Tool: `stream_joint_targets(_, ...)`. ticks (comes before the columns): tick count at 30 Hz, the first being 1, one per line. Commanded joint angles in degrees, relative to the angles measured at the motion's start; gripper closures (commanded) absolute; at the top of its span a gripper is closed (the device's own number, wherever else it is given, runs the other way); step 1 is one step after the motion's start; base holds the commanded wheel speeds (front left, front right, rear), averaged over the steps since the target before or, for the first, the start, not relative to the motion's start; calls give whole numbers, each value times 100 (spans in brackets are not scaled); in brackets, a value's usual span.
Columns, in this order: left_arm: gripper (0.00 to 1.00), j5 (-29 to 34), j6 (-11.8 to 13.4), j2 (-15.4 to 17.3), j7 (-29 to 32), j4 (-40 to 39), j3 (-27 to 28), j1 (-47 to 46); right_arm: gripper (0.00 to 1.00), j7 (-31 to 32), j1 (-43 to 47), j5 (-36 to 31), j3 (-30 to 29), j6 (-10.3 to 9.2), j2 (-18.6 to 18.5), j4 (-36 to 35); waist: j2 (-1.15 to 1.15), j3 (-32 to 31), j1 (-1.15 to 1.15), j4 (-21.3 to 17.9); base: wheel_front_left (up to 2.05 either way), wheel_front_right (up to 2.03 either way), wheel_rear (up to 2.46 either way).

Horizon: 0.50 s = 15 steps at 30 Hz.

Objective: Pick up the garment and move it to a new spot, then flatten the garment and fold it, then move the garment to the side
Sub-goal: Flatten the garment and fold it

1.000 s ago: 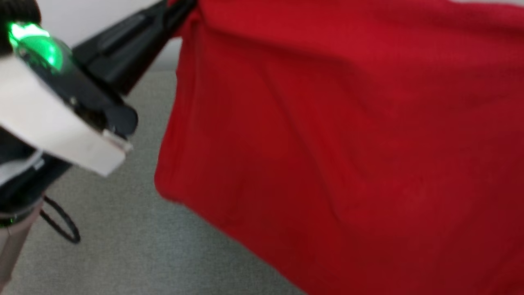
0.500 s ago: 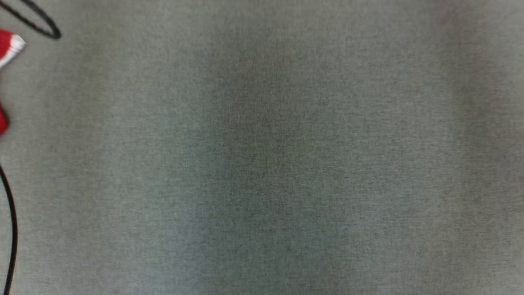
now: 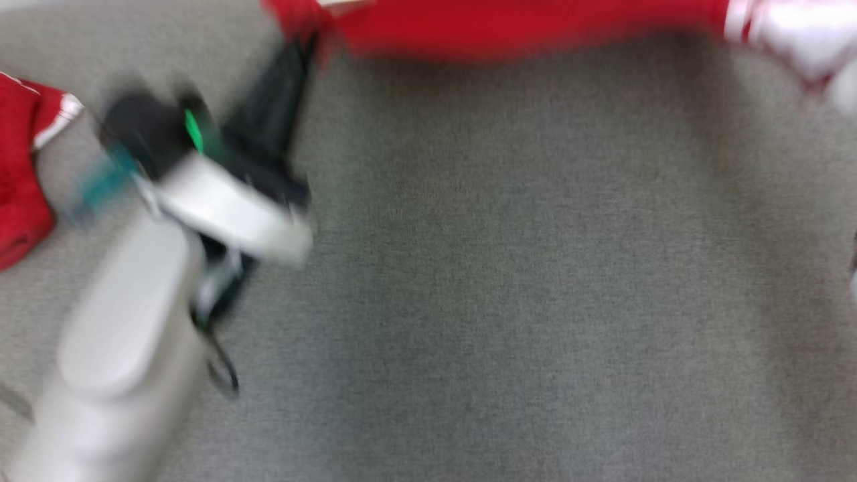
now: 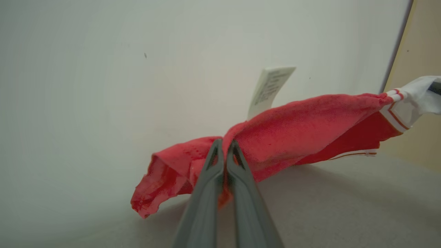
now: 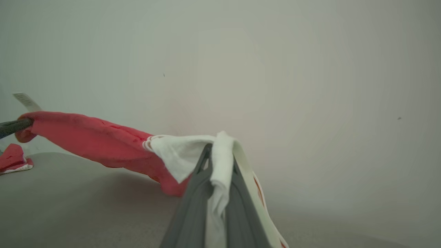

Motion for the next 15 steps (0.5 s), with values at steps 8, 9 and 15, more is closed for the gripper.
stream_joint_targets(8,100,392,8,-245,-1,-538,18,2861,100,-324,3126,-52,-109,-14,-81,-447,0,-1064,-1,85,0,0,0)
stream_joint_targets(9,100,420,8,-271,-1,-532,-18,3064,100,-364,3295,-102,-43,-14,-80,-428,0,-1135,-1,76,0,0,0)
stream_joint_targets(15,100,695,7,-347,-2,-514,-117,4122,100,-239,4002,-174,960,-14,-526,-156,0,-1545,-1,-11,0,0,0)
